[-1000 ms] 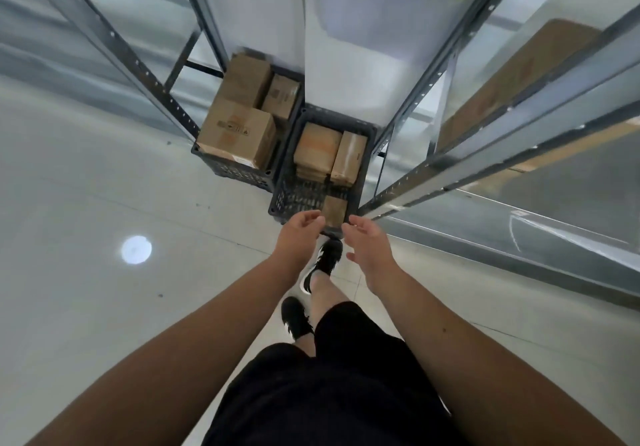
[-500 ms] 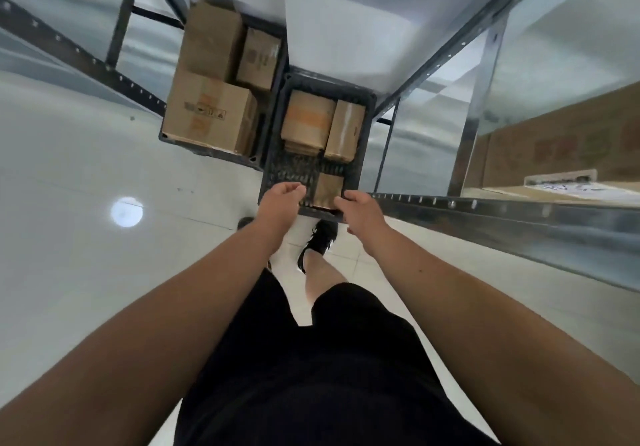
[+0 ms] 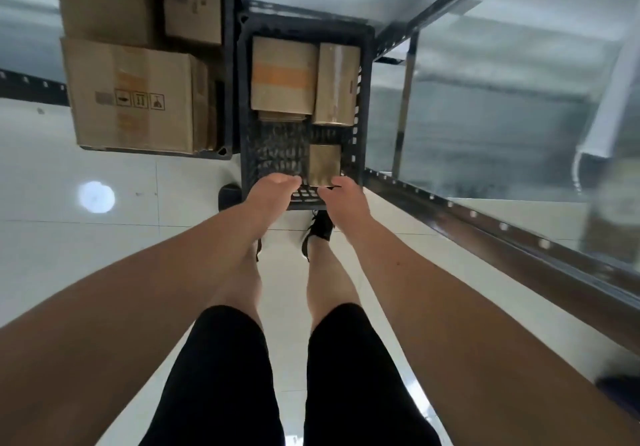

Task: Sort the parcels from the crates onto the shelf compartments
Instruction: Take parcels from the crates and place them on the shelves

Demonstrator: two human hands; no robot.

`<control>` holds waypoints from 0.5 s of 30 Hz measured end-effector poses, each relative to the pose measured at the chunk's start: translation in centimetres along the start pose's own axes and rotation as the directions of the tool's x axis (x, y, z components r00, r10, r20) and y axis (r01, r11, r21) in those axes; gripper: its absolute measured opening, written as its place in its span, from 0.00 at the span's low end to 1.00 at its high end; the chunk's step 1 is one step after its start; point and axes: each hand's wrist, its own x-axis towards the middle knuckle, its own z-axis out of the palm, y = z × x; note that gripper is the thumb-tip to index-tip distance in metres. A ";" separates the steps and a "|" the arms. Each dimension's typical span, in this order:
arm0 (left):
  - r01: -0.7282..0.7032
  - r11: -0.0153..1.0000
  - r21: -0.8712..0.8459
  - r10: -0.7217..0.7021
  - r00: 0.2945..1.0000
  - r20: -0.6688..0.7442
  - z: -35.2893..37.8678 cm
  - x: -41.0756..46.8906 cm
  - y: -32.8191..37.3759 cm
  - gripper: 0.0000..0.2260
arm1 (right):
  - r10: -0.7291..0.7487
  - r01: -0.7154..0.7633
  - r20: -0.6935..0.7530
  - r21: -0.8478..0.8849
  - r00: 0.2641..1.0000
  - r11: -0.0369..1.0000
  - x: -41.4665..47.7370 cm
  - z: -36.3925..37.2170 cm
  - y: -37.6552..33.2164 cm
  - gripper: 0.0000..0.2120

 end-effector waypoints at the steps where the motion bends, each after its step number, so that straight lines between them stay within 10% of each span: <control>1: 0.023 1.000 -0.017 -0.023 1.000 -0.005 -0.1 1.7 -0.1 0.11 | -0.013 0.013 0.015 -0.039 1.000 0.999 1.7 1.0 0.1 0.24; 15: 0.154 0.986 -0.060 -0.156 0.987 -0.024 4.6 22.5 -5.8 0.08 | 0.039 -0.043 -0.047 -0.086 0.998 0.995 26.1 8.2 5.0 0.09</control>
